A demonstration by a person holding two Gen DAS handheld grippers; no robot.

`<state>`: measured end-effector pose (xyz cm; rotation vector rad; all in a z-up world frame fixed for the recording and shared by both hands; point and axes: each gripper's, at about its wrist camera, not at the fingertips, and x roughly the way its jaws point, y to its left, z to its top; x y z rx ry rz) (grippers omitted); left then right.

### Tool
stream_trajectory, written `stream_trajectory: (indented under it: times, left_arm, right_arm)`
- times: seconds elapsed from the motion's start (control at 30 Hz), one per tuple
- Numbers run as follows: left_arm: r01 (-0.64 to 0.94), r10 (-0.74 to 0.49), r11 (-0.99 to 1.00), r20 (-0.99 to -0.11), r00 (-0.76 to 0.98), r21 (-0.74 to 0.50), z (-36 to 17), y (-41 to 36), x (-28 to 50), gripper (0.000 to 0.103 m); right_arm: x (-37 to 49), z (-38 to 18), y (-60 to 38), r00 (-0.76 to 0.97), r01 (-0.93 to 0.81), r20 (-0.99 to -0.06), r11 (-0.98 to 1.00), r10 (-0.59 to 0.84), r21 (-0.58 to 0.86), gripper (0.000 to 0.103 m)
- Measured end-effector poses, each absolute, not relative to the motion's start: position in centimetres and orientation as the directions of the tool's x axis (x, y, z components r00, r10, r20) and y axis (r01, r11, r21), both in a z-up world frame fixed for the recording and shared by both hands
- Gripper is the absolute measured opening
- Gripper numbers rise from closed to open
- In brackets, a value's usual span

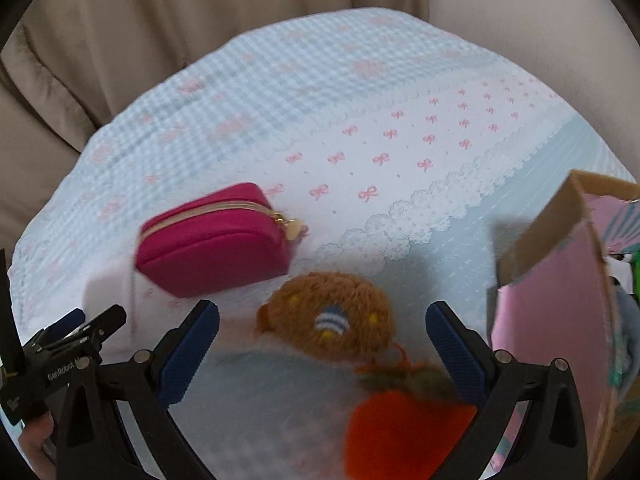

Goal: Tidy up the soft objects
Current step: 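Grasp the white cloth with the left tool while the right tool grasps the brown plush bear, then lift and carry the white cloth and brown bear over the box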

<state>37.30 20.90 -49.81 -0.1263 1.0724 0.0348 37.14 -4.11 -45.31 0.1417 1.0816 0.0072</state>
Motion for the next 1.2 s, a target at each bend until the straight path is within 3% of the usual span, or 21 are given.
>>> stream_trajectory:
  times: [0.17,0.27,0.3,0.33,0.37,0.47,0.63,0.7,1.2]
  left_arm:
    - [-0.050,0.026,0.999,-0.874,0.484,0.001,-50.5,20.1,37.5,0.103]
    - [-0.022,0.041,0.999,-0.867,0.496,0.035,-50.8,19.8,37.4,0.102]
    - [-0.022,0.033,0.999,-0.866,0.498,0.026,-50.8,20.0,37.4,0.101]
    - [-0.023,0.033,0.999,-0.865,0.500,0.025,-50.8,20.2,37.3,0.096]
    - [-0.026,0.039,0.999,-0.864,0.502,0.030,-50.7,20.3,37.2,0.092]
    - [-0.038,0.036,0.999,-0.863,0.505,0.020,-50.3,21.1,36.9,0.075]
    - [-0.091,0.031,0.996,-0.861,0.508,-0.017,-49.3,23.6,36.5,0.022]
    - [-0.099,0.020,0.994,-0.862,0.506,-0.035,-49.0,24.6,36.3,0.013]
    - [-0.073,-0.007,0.996,-0.837,0.547,-0.055,-41.3,23.5,32.9,0.011]
  right_arm:
    - [37.7,-47.1,-4.6,0.444,0.081,-0.891,0.986,0.094,0.145,0.100]
    - [37.9,-48.3,-4.9,0.415,0.093,-0.901,0.980,0.125,0.178,0.082]
    - [37.9,-48.5,-5.0,0.416,0.096,-0.901,0.979,0.124,0.179,0.082]
    - [37.7,-48.5,-5.0,0.430,0.091,-0.894,0.980,0.124,0.179,0.080]
    - [37.7,-48.4,-4.9,0.436,0.084,-0.891,0.981,0.124,0.177,0.070]
    - [37.6,-48.2,-4.5,0.445,0.056,-0.885,0.982,0.136,0.179,0.063]
    - [37.6,-48.1,-4.7,0.462,0.073,-0.874,0.976,0.149,0.205,0.058]
    - [37.5,-48.0,-4.4,0.470,0.066,-0.869,0.976,0.153,0.208,0.057]
    - [34.9,-42.1,-3.3,0.528,0.001,-0.833,0.981,0.165,0.195,0.056]
